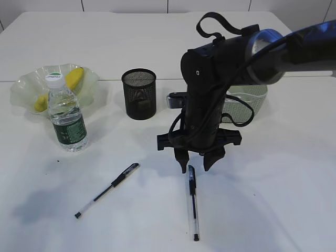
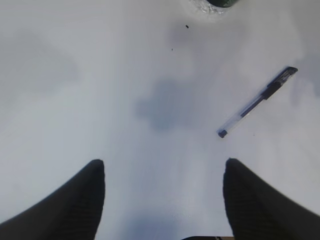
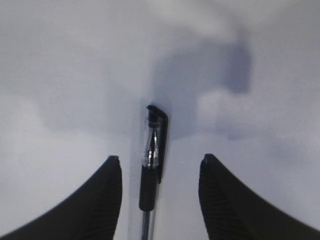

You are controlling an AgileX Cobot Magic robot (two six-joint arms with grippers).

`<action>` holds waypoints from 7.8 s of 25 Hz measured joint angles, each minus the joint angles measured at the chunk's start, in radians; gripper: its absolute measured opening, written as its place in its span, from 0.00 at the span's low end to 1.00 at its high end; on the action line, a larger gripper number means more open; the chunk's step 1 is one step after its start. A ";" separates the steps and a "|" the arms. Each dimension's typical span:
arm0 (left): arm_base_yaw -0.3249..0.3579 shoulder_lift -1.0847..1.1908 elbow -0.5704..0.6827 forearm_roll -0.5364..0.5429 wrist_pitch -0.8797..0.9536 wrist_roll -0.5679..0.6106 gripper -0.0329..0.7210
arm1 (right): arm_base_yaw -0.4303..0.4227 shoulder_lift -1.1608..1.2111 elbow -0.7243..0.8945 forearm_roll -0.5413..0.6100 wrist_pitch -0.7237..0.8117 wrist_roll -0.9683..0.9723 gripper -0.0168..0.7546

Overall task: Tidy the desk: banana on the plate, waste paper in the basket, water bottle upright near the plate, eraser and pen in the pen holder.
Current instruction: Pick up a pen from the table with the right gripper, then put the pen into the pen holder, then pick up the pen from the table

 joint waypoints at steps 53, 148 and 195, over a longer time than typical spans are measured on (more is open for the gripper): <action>0.000 0.000 0.000 0.000 0.019 0.000 0.74 | 0.000 -0.114 0.002 0.011 -0.190 -0.222 0.10; 0.000 0.000 0.000 0.025 -0.040 0.045 0.74 | -0.071 -0.073 -0.389 -0.127 -0.239 -0.229 0.25; -0.149 0.122 -0.300 -0.140 -0.041 0.366 0.61 | -0.071 -0.829 0.590 0.000 0.066 -0.460 0.25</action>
